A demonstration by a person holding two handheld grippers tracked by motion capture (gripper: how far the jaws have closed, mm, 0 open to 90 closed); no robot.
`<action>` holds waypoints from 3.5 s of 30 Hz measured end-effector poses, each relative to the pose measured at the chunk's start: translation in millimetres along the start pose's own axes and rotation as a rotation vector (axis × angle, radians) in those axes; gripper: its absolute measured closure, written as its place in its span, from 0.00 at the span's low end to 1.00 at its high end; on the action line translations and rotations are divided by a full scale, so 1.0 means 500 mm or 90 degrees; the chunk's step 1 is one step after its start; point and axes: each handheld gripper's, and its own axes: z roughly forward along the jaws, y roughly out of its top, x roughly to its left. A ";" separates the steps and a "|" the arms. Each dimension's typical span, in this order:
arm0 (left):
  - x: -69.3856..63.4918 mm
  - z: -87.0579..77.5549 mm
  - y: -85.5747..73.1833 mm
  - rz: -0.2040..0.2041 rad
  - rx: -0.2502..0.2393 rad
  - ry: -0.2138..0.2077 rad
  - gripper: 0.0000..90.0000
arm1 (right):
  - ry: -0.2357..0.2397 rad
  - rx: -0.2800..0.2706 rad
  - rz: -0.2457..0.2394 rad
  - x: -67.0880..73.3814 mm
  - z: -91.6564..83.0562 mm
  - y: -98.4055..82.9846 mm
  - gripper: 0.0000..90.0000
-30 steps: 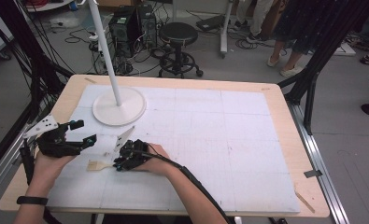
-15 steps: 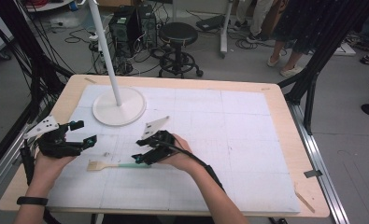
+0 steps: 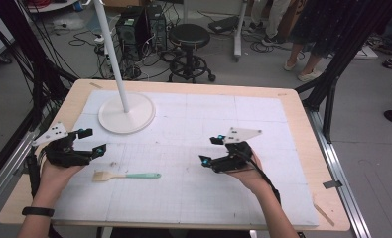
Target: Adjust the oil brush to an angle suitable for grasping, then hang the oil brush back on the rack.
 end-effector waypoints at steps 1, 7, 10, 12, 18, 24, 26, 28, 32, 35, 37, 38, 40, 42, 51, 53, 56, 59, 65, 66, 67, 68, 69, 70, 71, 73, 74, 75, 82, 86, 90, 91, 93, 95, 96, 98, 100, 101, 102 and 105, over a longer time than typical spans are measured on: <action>0.000 0.001 0.000 -0.001 0.000 0.000 0.14 | -0.011 -0.002 0.007 -0.004 -0.015 -0.010 0.23; 0.003 0.006 -0.003 -0.001 0.007 -0.003 0.14 | -0.070 -0.017 0.046 -0.020 -0.094 -0.066 0.19; 0.003 0.007 -0.003 0.000 0.008 -0.002 0.14 | -0.103 -0.037 0.070 -0.029 -0.128 -0.095 0.18; 0.003 0.006 -0.003 0.001 0.008 0.000 0.14 | -0.109 -0.042 0.075 -0.032 -0.133 -0.101 0.18; 0.003 0.005 -0.002 0.000 0.005 0.001 0.14 | -0.148 -0.056 0.100 -0.042 -0.157 -0.127 0.17; 0.000 0.002 -0.003 0.008 0.018 0.005 0.14 | -0.169 -0.082 0.124 -0.057 -0.184 -0.140 0.16; -0.002 -0.001 -0.003 0.009 0.013 0.006 0.14 | -0.175 -0.091 0.130 -0.060 -0.192 -0.142 0.16; -0.003 -0.003 -0.004 0.007 0.012 0.007 0.14 | -0.181 -0.099 0.132 -0.063 -0.199 -0.143 0.16; -0.001 -0.002 -0.005 0.007 0.013 0.009 0.14 | -0.189 -0.098 0.133 -0.069 -0.203 -0.147 0.16; -0.002 0.000 -0.005 0.012 0.017 0.009 0.14 | -0.194 -0.094 0.141 -0.074 -0.201 -0.151 0.16; -0.005 -0.001 -0.004 0.013 0.015 0.004 0.14 | -0.191 -0.093 0.141 -0.076 -0.201 -0.152 0.16; -0.006 -0.002 -0.004 0.014 0.012 0.003 0.14 | -0.193 -0.095 0.140 -0.075 -0.202 -0.151 0.16; -0.006 -0.003 -0.003 0.015 0.009 -0.003 0.14 | -0.191 -0.101 0.143 -0.077 -0.203 -0.150 0.16; -0.005 -0.003 -0.004 0.016 0.011 -0.004 0.13 | -0.193 -0.103 0.144 -0.078 -0.205 -0.149 0.16; -0.005 -0.007 -0.001 0.017 0.001 -0.021 0.13 | -0.207 -0.103 0.155 -0.087 -0.223 -0.161 0.16; -0.007 -0.008 0.000 0.018 0.002 -0.022 0.13 | -0.211 -0.104 0.160 -0.089 -0.226 -0.164 0.16; -0.010 -0.009 0.002 0.020 0.007 -0.029 0.14 | -0.213 -0.106 0.164 -0.091 -0.230 -0.168 0.16; -0.012 -0.008 0.005 0.021 0.019 -0.028 0.14 | -0.213 -0.104 0.163 -0.094 -0.232 -0.171 0.16; -0.016 0.000 0.009 0.035 0.033 -0.036 0.17 | -0.210 -0.101 0.167 -0.096 -0.235 -0.174 0.16; -0.016 0.002 0.009 0.036 0.036 -0.040 0.19 | -0.211 -0.102 0.167 -0.097 -0.237 -0.175 0.16; -0.017 0.005 0.008 0.039 0.038 -0.043 0.19 | -0.213 -0.103 0.170 -0.097 -0.240 -0.177 0.16; -0.018 0.008 0.007 0.044 0.045 -0.049 0.20 | -0.213 -0.104 0.172 -0.097 -0.242 -0.178 0.16; -0.019 0.011 0.006 0.048 0.052 -0.058 0.22 | -0.216 -0.106 0.173 -0.097 -0.244 -0.179 0.16; -0.022 0.015 0.004 0.052 0.058 -0.065 0.23 | -0.217 -0.107 0.173 -0.098 -0.247 -0.180 0.16; -0.025 0.019 0.002 0.059 0.061 -0.072 0.23 | -0.219 -0.107 0.175 -0.098 -0.249 -0.181 0.16; -0.030 0.026 0.000 0.073 0.069 -0.090 0.23 | -0.221 -0.108 0.176 -0.099 -0.252 -0.183 0.16; -0.033 0.029 -0.001 0.077 0.073 -0.105 0.24 | -0.222 -0.109 0.177 -0.100 -0.253 -0.184 0.16; -0.036 0.033 -0.003 0.083 0.080 -0.112 0.25 | -0.223 -0.109 0.178 -0.101 -0.253 -0.185 0.16; -0.058 0.056 -0.022 0.104 0.125 -0.159 0.26 | -0.224 -0.105 0.179 -0.102 -0.252 -0.187 0.16; -0.073 0.064 -0.037 0.100 0.143 -0.175 0.27 | -0.224 -0.108 0.178 -0.101 -0.251 -0.186 0.16; -0.085 0.065 -0.058 0.107 0.160 -0.174 0.28 | -0.222 -0.109 0.177 -0.100 -0.251 -0.185 0.16; -0.085 0.064 -0.062 0.111 0.165 -0.174 0.28 | -0.222 -0.110 0.178 -0.100 -0.252 -0.185 0.16; -0.086 0.066 -0.066 0.113 0.171 -0.172 0.28 | -0.222 -0.111 0.178 -0.101 -0.252 -0.185 0.16; -0.088 0.068 -0.067 0.119 0.174 -0.172 0.31 | -0.223 -0.111 0.179 -0.101 -0.253 -0.185 0.16; -0.090 0.069 -0.068 0.125 0.176 -0.176 0.33 | -0.222 -0.111 0.180 -0.101 -0.253 -0.185 0.16; -0.093 0.071 -0.070 0.137 0.187 -0.178 0.39 | -0.222 -0.109 0.180 -0.101 -0.253 -0.186 0.16; -0.093 0.074 -0.074 0.144 0.202 -0.184 0.46 | -0.222 -0.110 0.181 -0.101 -0.254 -0.186 0.16; -0.093 0.076 -0.076 0.144 0.210 -0.189 0.49 | -0.223 -0.110 0.179 -0.102 -0.254 -0.186 0.16; -0.094 0.078 -0.077 0.147 0.215 -0.191 0.51 | -0.222 -0.110 0.182 -0.101 -0.254 -0.186 0.16; -0.096 0.083 -0.081 0.152 0.223 -0.190 0.58 | -0.224 -0.109 0.177 -0.101 -0.255 -0.187 0.16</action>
